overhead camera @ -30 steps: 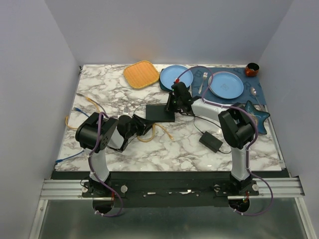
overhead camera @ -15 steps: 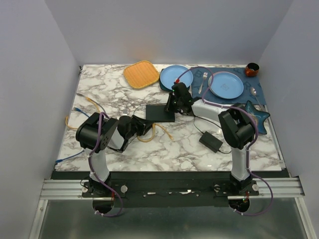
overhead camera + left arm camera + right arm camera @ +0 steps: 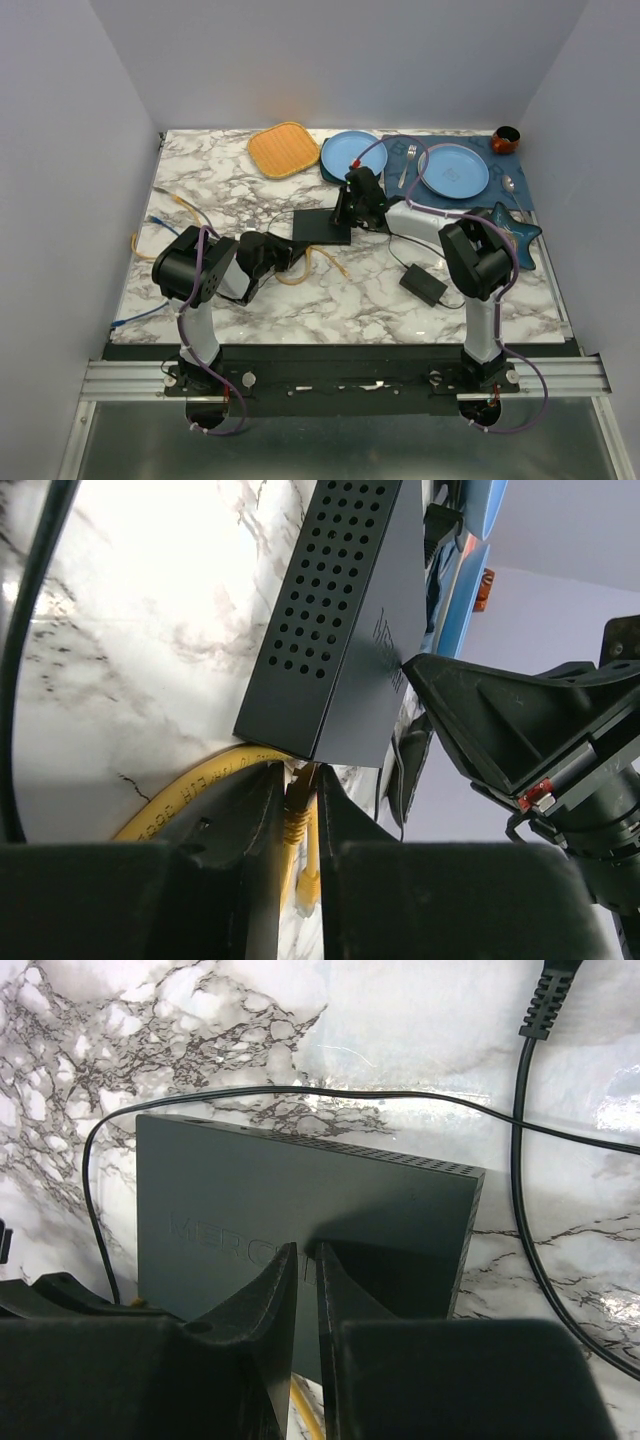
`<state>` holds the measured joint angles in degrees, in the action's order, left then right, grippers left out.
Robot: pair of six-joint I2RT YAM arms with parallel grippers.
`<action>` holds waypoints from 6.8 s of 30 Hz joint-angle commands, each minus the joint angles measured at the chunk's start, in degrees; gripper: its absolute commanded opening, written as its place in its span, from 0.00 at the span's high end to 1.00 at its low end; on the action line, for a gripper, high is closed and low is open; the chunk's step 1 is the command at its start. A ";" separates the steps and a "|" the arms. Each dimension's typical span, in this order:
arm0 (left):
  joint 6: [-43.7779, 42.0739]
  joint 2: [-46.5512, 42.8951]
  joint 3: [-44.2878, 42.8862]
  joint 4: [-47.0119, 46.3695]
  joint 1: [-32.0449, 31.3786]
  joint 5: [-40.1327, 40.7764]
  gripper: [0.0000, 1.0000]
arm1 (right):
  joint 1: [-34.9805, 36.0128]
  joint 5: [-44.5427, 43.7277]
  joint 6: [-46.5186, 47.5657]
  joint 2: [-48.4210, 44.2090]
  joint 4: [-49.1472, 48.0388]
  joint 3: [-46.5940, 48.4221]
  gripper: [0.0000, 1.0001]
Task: Pull the plug from the switch port
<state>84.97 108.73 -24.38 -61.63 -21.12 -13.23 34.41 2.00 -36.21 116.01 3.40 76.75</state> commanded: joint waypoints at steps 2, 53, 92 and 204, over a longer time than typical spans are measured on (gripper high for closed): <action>-0.59 -0.01 0.03 3.79 -0.14 4.45 0.88 | -0.05 -0.24 0.35 0.45 6.18 -3.53 0.79; -1.12 -7.28 9.43 0.01 -1.81 -0.39 1.00 | 6.28 -3.49 0.70 -1.02 12.60 5.87 0.80; -34.43 -26.31 -36.79 92.65 37.03 28.53 0.55 | 6.63 -5.33 0.43 -38.92 6.88 -28.05 0.68; -34.77 -37.00 -15.86 75.86 -3.22 20.44 0.55 | 6.02 -6.05 -5.02 -30.73 4.09 -30.85 0.92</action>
<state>57.25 75.22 -35.16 7.38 -25.06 3.20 41.08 -1.17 -44.66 92.33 8.58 47.99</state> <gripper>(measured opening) 0.353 0.066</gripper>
